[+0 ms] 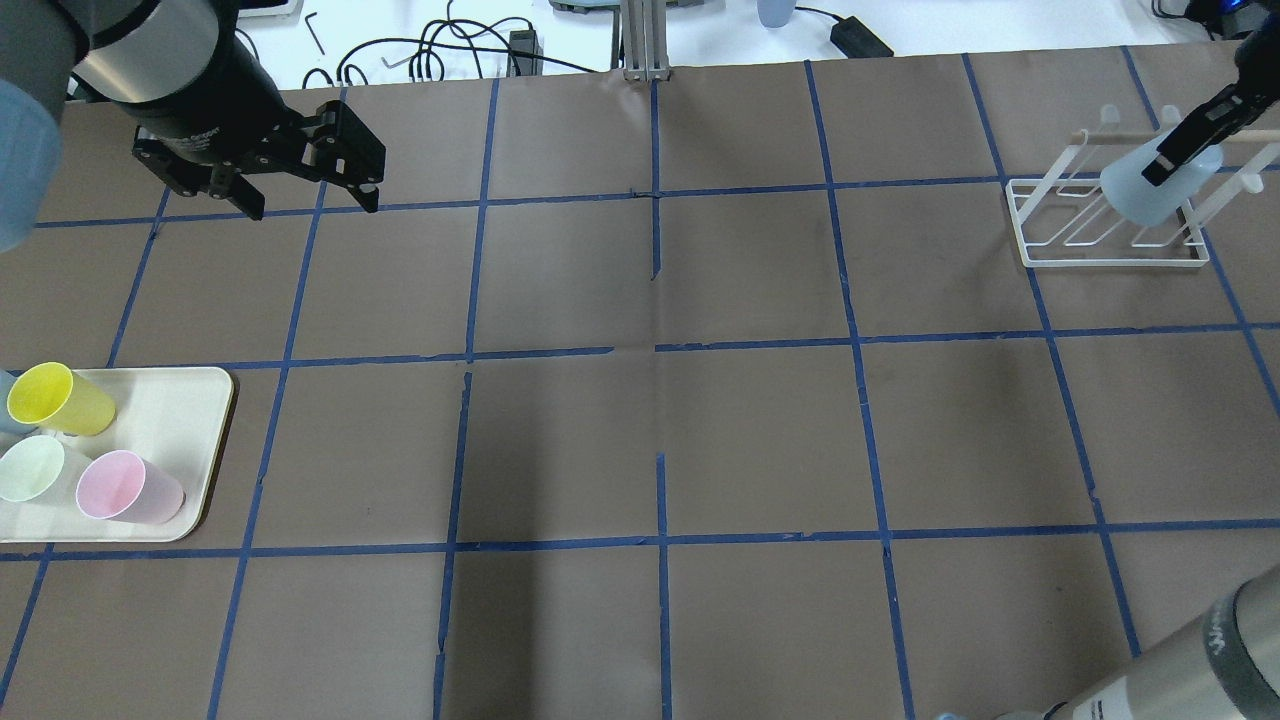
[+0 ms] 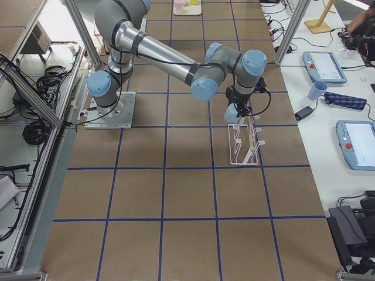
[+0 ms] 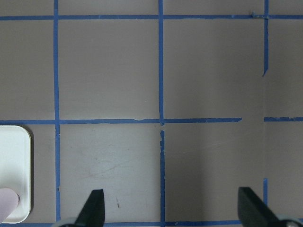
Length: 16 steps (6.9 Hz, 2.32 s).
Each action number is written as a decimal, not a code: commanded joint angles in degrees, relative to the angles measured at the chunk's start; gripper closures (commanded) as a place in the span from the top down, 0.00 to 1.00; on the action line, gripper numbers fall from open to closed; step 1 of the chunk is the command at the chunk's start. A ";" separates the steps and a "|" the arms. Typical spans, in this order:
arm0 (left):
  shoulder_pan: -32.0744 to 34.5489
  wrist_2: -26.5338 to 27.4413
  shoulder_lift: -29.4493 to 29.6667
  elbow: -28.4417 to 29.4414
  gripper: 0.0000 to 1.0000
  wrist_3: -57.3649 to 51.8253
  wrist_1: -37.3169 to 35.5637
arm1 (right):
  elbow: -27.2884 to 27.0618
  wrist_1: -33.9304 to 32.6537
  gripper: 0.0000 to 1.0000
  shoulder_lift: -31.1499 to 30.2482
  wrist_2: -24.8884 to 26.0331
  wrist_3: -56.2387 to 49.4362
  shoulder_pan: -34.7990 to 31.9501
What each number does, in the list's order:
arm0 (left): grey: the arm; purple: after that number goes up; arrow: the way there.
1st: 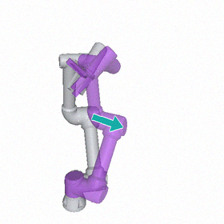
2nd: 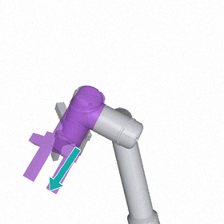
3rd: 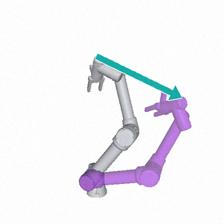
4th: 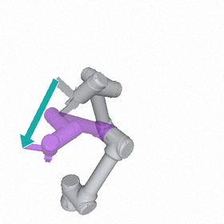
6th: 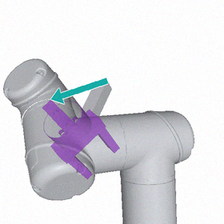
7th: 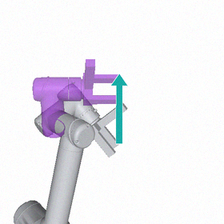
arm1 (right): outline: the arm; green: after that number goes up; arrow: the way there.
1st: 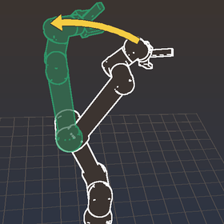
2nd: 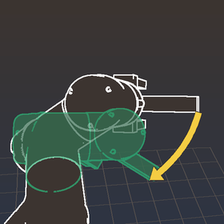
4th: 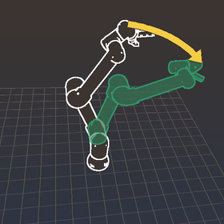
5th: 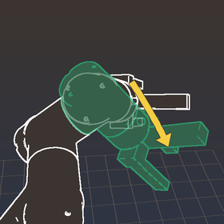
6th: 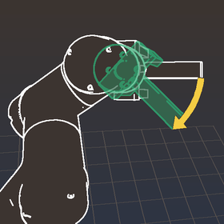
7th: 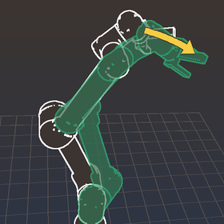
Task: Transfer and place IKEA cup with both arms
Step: 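Lift the light blue cup off the rack with the right gripper, then carry the cup toward the center while the left gripper reaches toward it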
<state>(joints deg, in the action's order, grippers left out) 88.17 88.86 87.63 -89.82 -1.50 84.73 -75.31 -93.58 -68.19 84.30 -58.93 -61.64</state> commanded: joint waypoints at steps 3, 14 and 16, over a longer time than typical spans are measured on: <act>-0.19 -1.48 0.00 0.09 1.00 0.00 0.00 | 1.58 12.79 0.42 -11.85 2.45 7.33 -0.76; -14.52 -75.61 -0.88 -20.90 1.00 -3.51 -2.45 | -5.80 22.36 0.42 -19.19 -23.23 46.63 -17.99; -11.02 -82.42 0.96 -24.33 1.00 -4.74 -7.44 | -5.90 29.46 0.41 -18.56 -32.21 46.98 -17.64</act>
<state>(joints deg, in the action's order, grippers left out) 75.02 10.49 87.74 -111.99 -5.73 80.38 -81.11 -68.81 -87.30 58.28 -12.05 -79.46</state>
